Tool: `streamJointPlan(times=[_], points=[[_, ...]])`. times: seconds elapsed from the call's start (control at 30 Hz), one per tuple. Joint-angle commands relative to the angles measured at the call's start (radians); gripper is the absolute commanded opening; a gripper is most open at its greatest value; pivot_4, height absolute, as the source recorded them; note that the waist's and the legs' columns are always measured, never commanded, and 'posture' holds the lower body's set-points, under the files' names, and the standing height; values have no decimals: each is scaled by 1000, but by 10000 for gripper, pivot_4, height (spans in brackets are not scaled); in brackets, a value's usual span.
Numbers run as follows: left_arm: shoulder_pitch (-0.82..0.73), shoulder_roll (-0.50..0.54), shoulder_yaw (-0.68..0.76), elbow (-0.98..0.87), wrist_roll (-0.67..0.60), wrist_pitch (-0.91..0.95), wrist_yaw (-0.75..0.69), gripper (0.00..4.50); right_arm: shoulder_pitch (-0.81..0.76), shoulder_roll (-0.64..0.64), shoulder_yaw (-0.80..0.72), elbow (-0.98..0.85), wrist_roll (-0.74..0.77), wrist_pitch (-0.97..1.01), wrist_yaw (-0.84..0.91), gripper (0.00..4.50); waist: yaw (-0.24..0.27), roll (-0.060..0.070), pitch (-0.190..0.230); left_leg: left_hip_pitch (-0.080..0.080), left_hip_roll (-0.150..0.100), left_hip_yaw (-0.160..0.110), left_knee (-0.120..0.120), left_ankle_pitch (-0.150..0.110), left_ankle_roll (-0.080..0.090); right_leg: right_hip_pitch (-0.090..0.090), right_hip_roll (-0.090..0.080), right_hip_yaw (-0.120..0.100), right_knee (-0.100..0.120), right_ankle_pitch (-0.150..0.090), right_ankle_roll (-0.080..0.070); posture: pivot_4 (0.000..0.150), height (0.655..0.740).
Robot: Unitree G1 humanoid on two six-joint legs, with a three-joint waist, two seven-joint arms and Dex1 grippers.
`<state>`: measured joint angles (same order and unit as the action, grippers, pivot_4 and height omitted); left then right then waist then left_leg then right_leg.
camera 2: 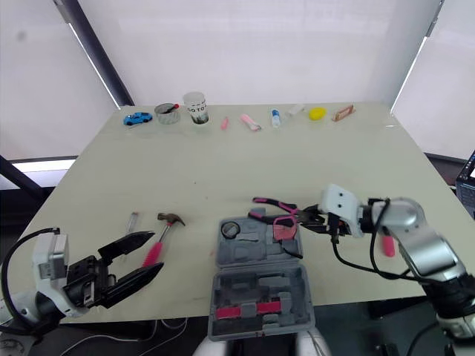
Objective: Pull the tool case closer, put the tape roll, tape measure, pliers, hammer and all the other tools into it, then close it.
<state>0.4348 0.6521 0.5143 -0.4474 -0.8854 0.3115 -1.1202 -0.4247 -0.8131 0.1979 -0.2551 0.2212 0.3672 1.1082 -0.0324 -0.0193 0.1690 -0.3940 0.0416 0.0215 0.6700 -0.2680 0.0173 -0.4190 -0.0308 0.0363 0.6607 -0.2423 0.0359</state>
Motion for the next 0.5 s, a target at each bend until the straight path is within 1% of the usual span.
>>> streamJointPlan(times=[0.03,0.1,0.23,0.5], points=[[29,11,38,25,29,-40,-53,45000,-37,-40,87,-63,-33,102,63,9725,8,-3,-1,0,0,0,0,0,0,1,0,-2,-1,0,0,1500,7400],[34,15,47,44,40,-52,-70,45000,-76,-41,132,-91,-34,176,84,9725,20,-4,0,-2,0,0,0,0,0,0,-1,-3,-2,0,0,1500,7400],[39,22,62,56,47,-61,-90,45000,-154,1,229,-81,-101,280,54,9725,18,-4,1,-3,0,0,1,0,0,-1,-3,-3,-2,0,-1,1500,7400],[39,23,59,52,60,-59,-95,45000,-216,59,347,-68,-173,364,42,9725,19,-4,1,-4,0,-1,0,0,0,-1,-3,-5,-2,0,-1,1500,7400]])
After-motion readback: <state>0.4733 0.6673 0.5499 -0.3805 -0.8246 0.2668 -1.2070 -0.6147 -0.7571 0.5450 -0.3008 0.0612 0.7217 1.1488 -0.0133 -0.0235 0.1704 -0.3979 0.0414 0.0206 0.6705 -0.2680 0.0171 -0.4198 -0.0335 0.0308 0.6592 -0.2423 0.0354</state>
